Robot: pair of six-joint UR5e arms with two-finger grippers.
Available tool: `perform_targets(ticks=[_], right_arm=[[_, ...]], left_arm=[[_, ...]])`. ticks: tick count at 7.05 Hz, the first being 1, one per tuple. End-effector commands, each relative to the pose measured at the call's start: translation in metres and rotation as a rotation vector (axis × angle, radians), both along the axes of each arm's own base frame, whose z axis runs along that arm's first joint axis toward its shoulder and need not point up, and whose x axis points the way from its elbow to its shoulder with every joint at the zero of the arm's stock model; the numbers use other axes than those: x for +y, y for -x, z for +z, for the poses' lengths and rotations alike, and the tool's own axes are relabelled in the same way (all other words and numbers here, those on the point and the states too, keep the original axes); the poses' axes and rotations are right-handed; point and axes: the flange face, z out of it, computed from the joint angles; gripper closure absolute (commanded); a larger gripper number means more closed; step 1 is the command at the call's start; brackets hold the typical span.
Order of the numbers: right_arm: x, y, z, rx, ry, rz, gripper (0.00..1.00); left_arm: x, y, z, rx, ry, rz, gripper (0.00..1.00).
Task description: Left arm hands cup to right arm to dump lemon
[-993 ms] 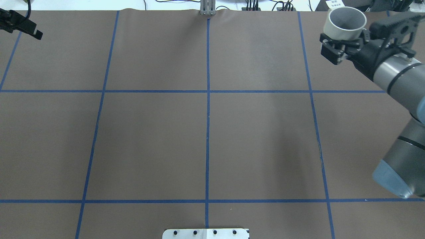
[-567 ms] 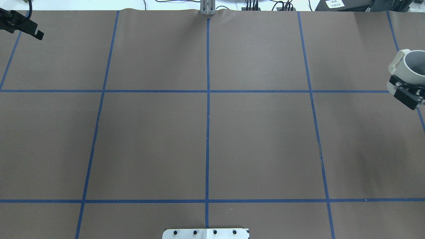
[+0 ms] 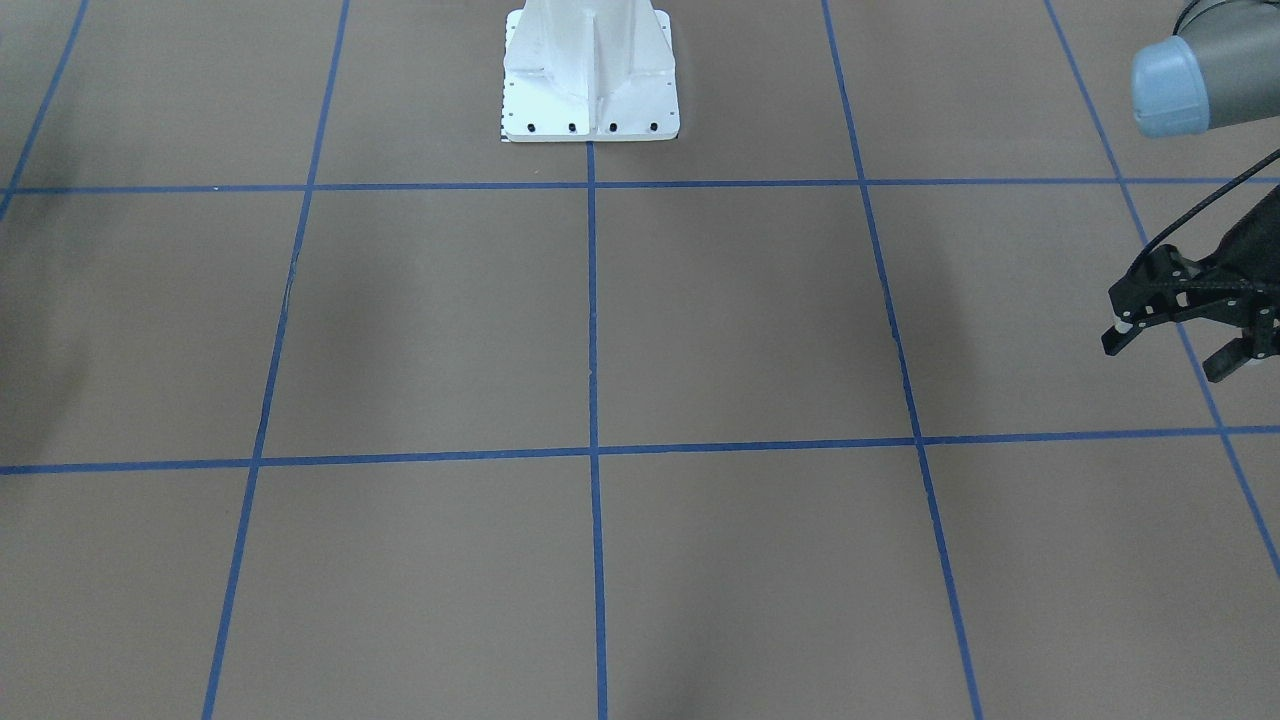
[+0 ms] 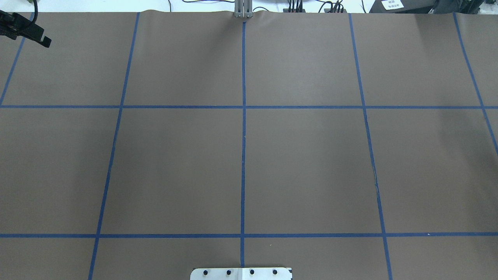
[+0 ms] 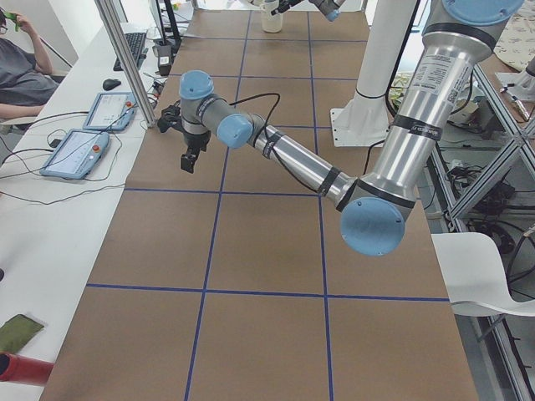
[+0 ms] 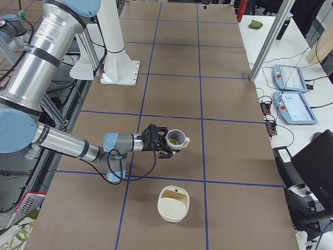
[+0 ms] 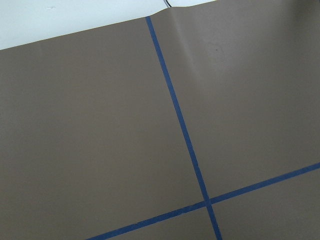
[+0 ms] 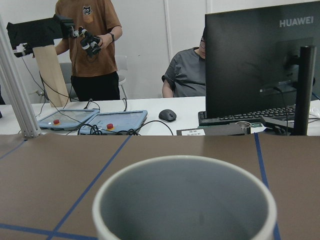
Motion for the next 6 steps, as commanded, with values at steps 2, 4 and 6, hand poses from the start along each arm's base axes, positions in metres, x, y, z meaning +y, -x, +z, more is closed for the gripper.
perform_targets(ticks=[2, 4, 6], right_arm=[[0.030, -0.047, 0.055, -0.408, 0.128, 0.089, 0.55], [0.014, -0.047, 0.049, -0.768, 0.228, 0.139, 0.56], [0.006, -0.053, 0.043, -1.036, 0.285, 0.170, 0.62]], left_arm=[[0.001, 0.001, -0.002, 0.002, -0.004, -0.001, 0.00], [0.002, 0.001, -0.002, 0.002, -0.005, -0.001, 0.00], [0.001, 0.001, -0.003, 0.001, -0.007, -0.002, 0.00]])
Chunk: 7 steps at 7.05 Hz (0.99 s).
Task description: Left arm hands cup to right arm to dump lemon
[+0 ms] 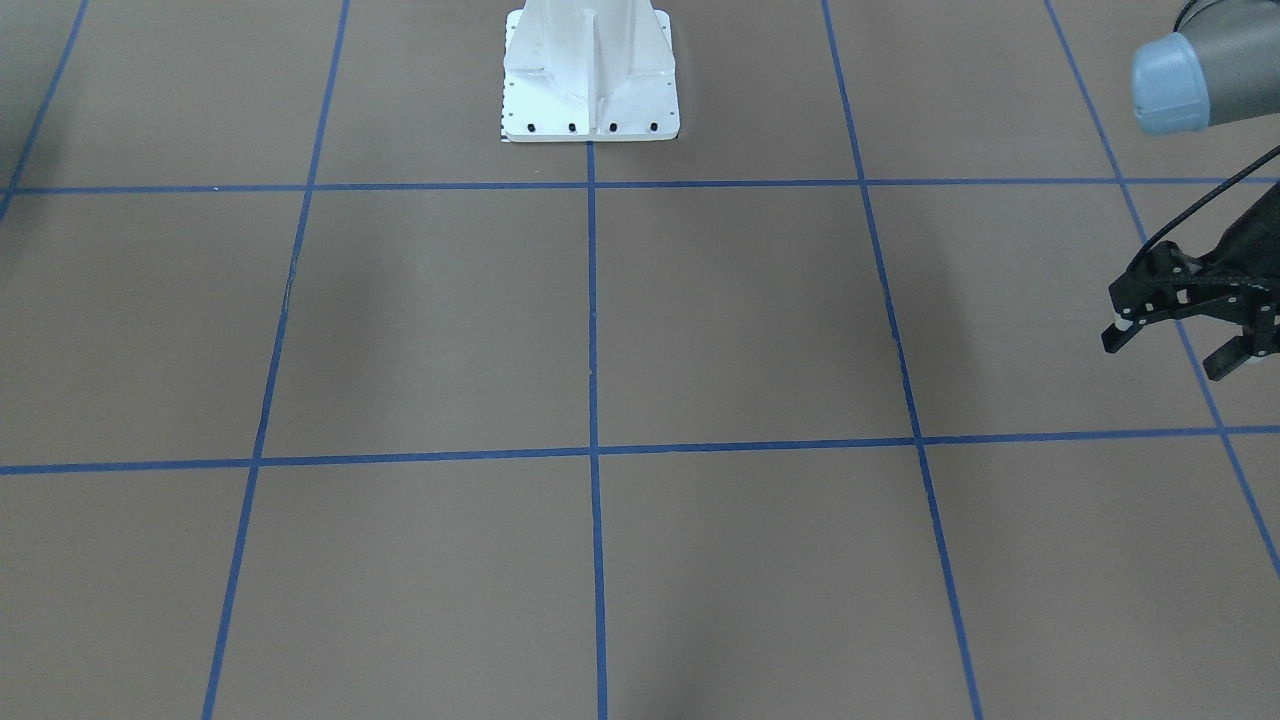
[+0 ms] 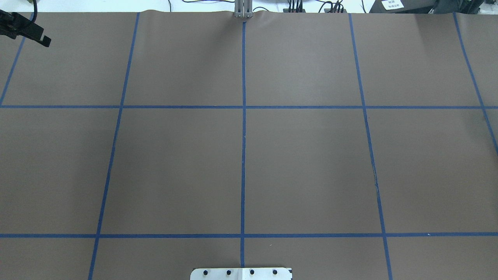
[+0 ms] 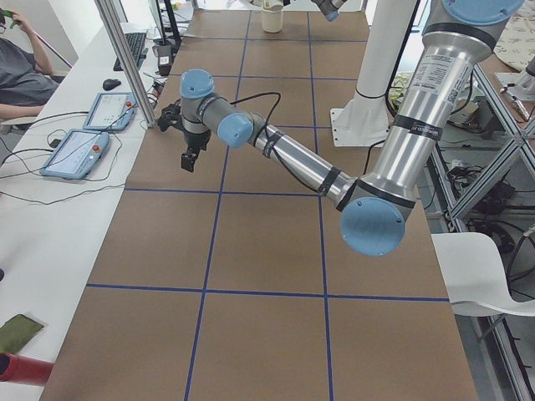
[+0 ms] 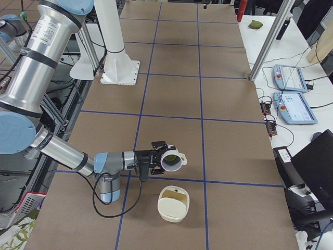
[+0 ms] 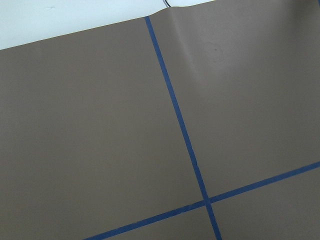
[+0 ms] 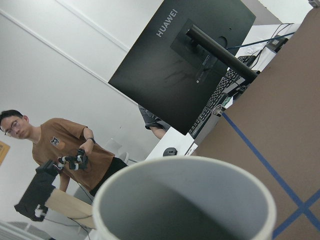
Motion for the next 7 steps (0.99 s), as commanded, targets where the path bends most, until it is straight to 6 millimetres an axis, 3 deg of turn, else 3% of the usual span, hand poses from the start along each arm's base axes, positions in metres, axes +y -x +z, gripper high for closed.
perform_targets(ticks=[1, 2, 4, 5, 7], right_arm=[[-0.001, -0.013, -0.002, -0.322, 0.056, 0.038, 0.63], [-0.010, -0.012, -0.005, -0.437, 0.066, 0.050, 0.63], [-0.012, -0.024, 0.014, -0.662, 0.088, 0.077, 0.63], [-0.011, -0.029, 0.020, -0.750, 0.098, 0.083, 0.71], [-0.002, -0.040, 0.027, -0.848, 0.105, 0.097, 0.74]], left_arm=[[0.000, -0.001, 0.000, 0.000, -0.001, 0.001, 0.00], [0.000, -0.001, -0.001, 0.000, -0.002, 0.001, 0.00], [0.000, -0.001, -0.002, 0.001, -0.005, 0.001, 0.00], [0.000, -0.001, -0.002, 0.001, -0.004, 0.001, 0.00], [0.001, -0.001, -0.006, 0.003, -0.010, 0.000, 0.00]])
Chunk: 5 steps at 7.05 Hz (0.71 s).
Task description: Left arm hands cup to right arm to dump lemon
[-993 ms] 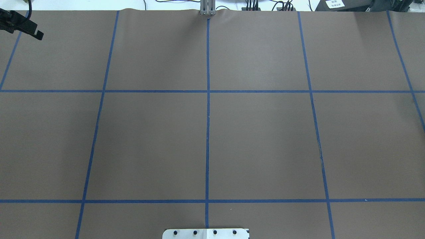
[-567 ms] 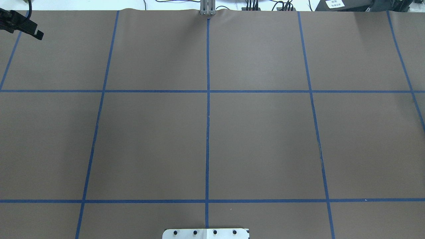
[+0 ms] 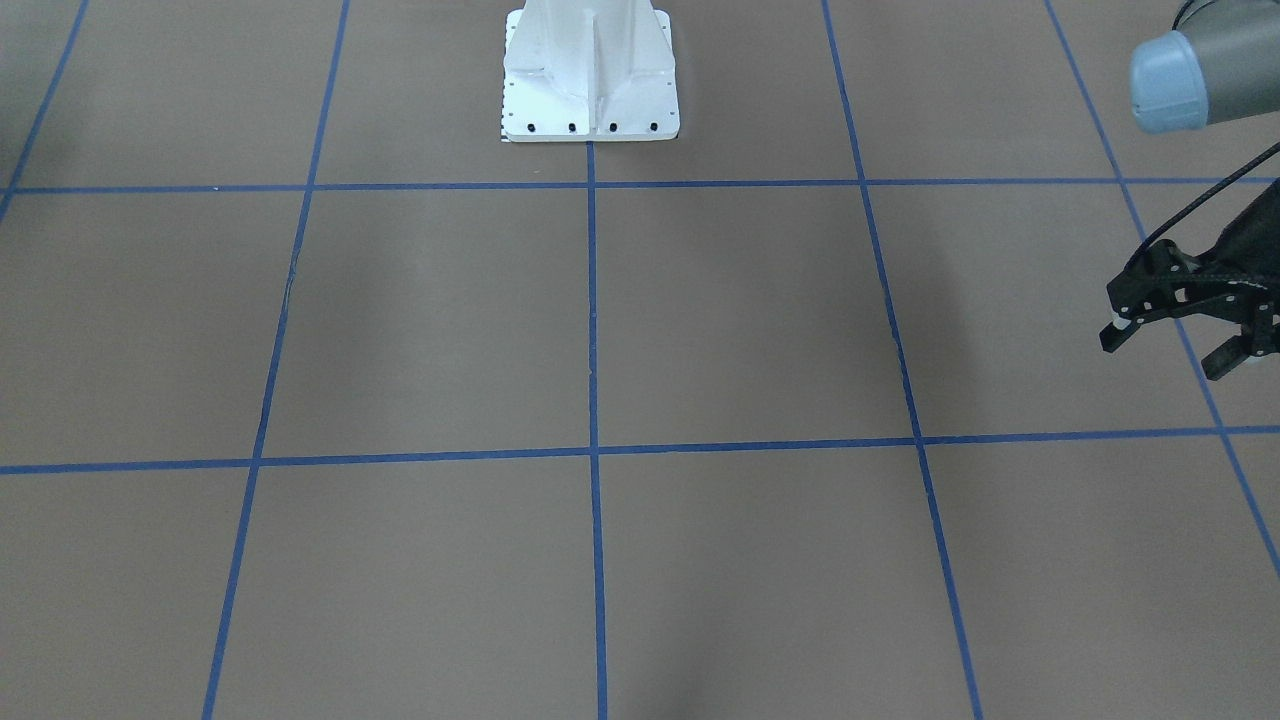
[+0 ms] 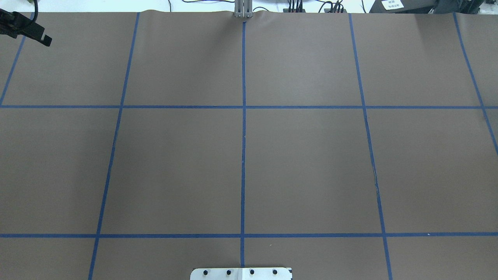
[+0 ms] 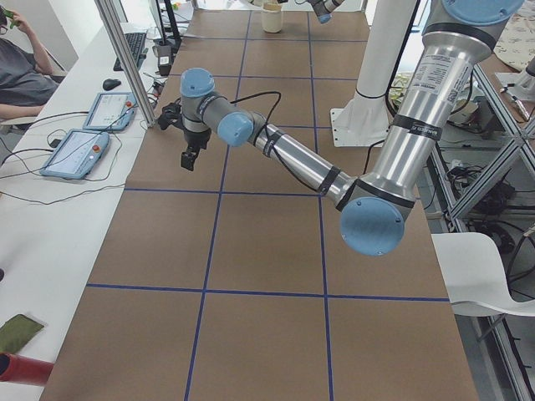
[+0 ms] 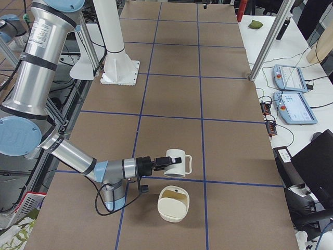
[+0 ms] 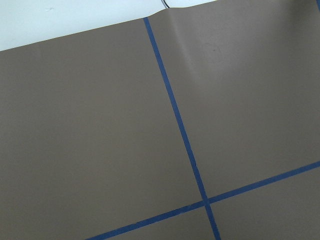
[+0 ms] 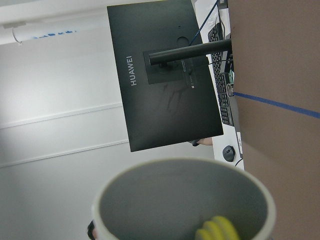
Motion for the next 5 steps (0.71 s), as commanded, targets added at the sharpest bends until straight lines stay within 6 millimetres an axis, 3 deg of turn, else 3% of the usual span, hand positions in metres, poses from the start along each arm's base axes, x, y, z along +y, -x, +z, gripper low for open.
perform_targets(ticks=[1, 5], right_arm=[[0.0091, -0.0160, 0.0060, -0.139, 0.008, 0.029, 0.74], [0.0133, -0.0253, 0.0145, -0.314, 0.051, 0.042, 0.76]], left_arm=[[0.0010, 0.0003, -0.0027, 0.002, -0.004, -0.001, 0.00], [0.0010, 0.0003, -0.0029, 0.002, -0.005, -0.001, 0.00]])
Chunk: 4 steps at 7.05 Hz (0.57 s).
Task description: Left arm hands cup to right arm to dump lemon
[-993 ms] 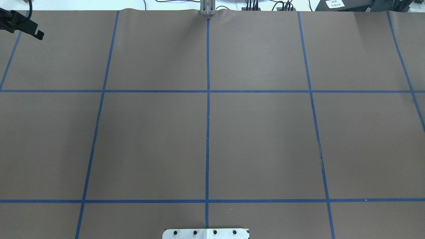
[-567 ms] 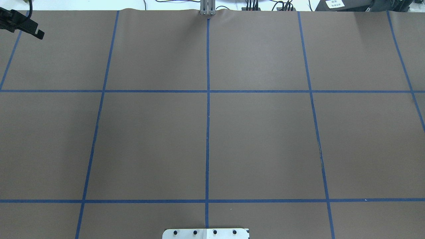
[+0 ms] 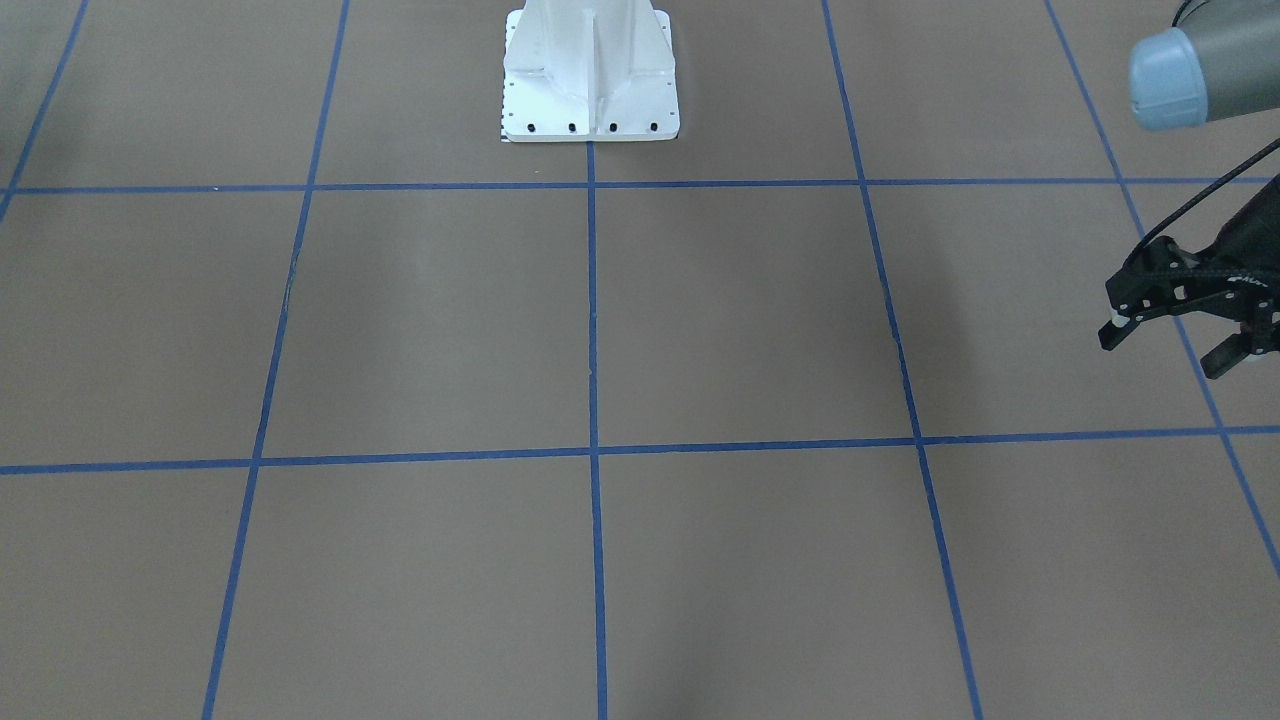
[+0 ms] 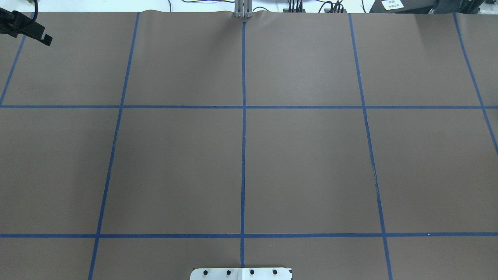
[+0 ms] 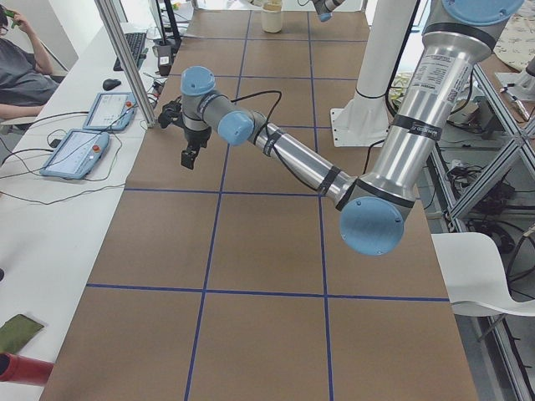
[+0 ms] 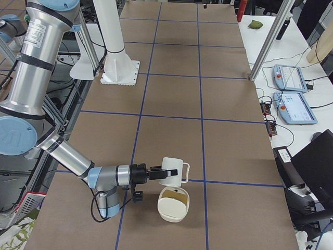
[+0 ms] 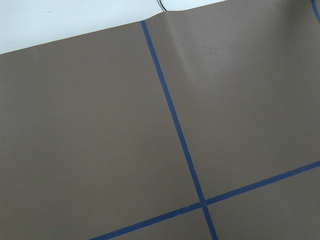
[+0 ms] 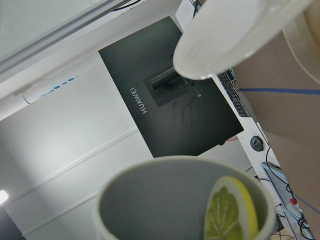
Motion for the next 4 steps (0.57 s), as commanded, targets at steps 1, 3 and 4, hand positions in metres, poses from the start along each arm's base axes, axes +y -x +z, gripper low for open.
perform_targets(ticks=[1, 3, 4], right_arm=[[-0.0007, -0.0009, 0.0004, -0.081, 0.008, -0.003, 0.76], [0.0003, -0.0028, 0.0013, -0.127, 0.014, -0.001, 0.74], [0.0017, -0.0056, 0.0016, -0.174, 0.019, 0.003, 0.74]], left_arm=[[0.0004, 0.0001, -0.0007, 0.001, -0.002, 0.000, 0.00], [0.0013, 0.0004, -0.0009, 0.001, -0.002, 0.000, 0.00], [0.0013, 0.0004, -0.0011, 0.001, -0.003, 0.000, 0.00]])
